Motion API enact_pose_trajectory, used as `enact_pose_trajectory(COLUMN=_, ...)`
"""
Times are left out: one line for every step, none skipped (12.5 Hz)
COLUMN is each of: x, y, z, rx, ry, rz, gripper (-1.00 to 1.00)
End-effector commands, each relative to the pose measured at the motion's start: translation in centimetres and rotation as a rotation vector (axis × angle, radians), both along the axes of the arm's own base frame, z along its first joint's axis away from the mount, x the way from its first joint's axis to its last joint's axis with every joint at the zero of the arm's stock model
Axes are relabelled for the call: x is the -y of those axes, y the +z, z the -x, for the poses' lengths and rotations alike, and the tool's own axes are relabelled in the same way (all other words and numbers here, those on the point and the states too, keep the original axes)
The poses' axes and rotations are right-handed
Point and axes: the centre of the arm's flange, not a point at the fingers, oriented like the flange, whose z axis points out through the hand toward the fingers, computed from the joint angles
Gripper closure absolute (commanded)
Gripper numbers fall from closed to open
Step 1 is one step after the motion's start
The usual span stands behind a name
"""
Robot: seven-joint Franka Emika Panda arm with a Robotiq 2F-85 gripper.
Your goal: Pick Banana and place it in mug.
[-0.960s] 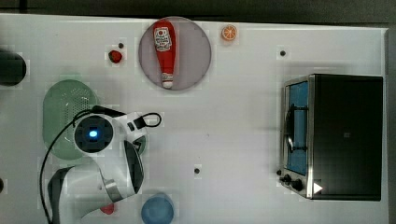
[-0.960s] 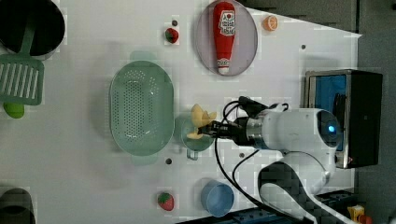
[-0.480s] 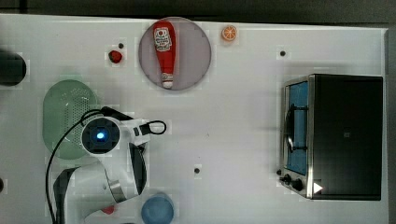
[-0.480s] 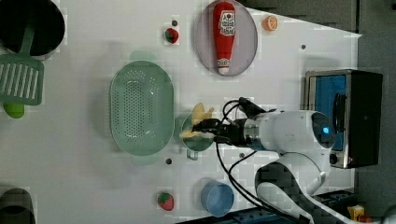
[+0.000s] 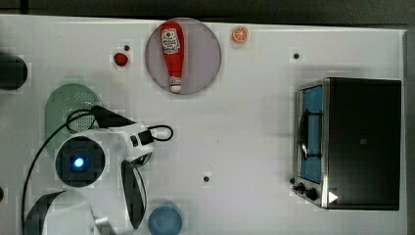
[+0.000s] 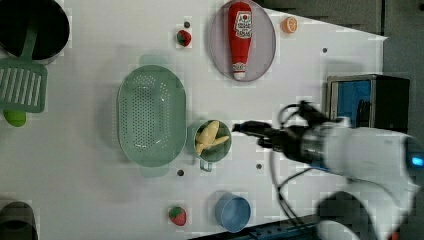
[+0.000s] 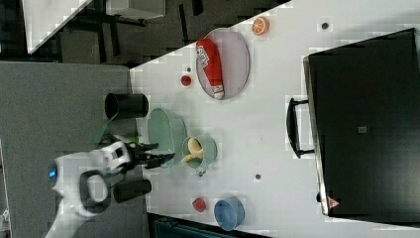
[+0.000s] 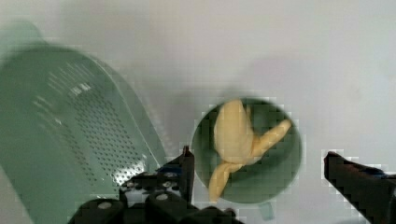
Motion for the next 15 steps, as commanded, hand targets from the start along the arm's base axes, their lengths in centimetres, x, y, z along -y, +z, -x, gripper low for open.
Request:
enact_pose_trajectory(x=5.6, y=11.3, z=-0.7, rx=0.077, ry=-0.156, rz=0.003, gripper=-1.0)
enact_pose_trajectory(x=7.6, y=13.9, z=-0.1, rx=0.047, ry=-0.185, rz=0.009, gripper=-1.0)
enact_pose_trajectory(x=9.8, y=16.6, z=0.4, rx=0.023, ry=-0.223, rz=0.007, gripper=-1.0)
enact_pose_trajectory(x=12.1, y=19.0, z=0.8, rx=0.009, ry=-0.257, rz=-0.002, gripper=-1.0)
enact_pose_trajectory(x=14.4, y=21.0, z=1.1, rx=-0.008, ry=-0.295, rz=-0.013, gripper=-1.0)
enact_pose_trajectory(x=16.6, y=22.3, z=1.2, rx=-0.024, ry=-0.327, rz=-0.016, gripper=-1.0)
enact_pose_trajectory(x=18.6, y=23.3, z=1.1, rx=-0.018, ry=-0.349, rz=-0.006, gripper=-1.0)
enact_pose_trajectory(x=20.5, y=24.4, z=0.8, rx=0.01, ry=-0.35, rz=0.017, gripper=-1.0)
enact_pose_trajectory(x=22.3, y=25.1, z=0.8, rx=0.028, ry=-0.336, rz=0.071, gripper=-1.0)
enact_pose_trajectory(x=23.7, y=25.6, z=0.9, rx=0.036, ry=-0.326, rz=0.118, gripper=-1.0)
enact_pose_trajectory(x=24.0, y=25.6, z=1.1, rx=0.025, ry=-0.346, rz=0.111, gripper=-1.0)
enact_pose_trajectory(x=23.8, y=25.4, z=1.2, rx=0.001, ry=-0.377, rz=0.101, gripper=-1.0)
enact_pose_trajectory(x=23.6, y=25.0, z=1.3, rx=-0.023, ry=-0.404, rz=0.098, gripper=-1.0)
enact_pose_trajectory(x=23.5, y=24.8, z=1.4, rx=-0.042, ry=-0.417, rz=0.1, gripper=-1.0)
enact_pose_trajectory(x=23.4, y=24.8, z=1.4, rx=-0.041, ry=-0.416, rz=0.1, gripper=-1.0)
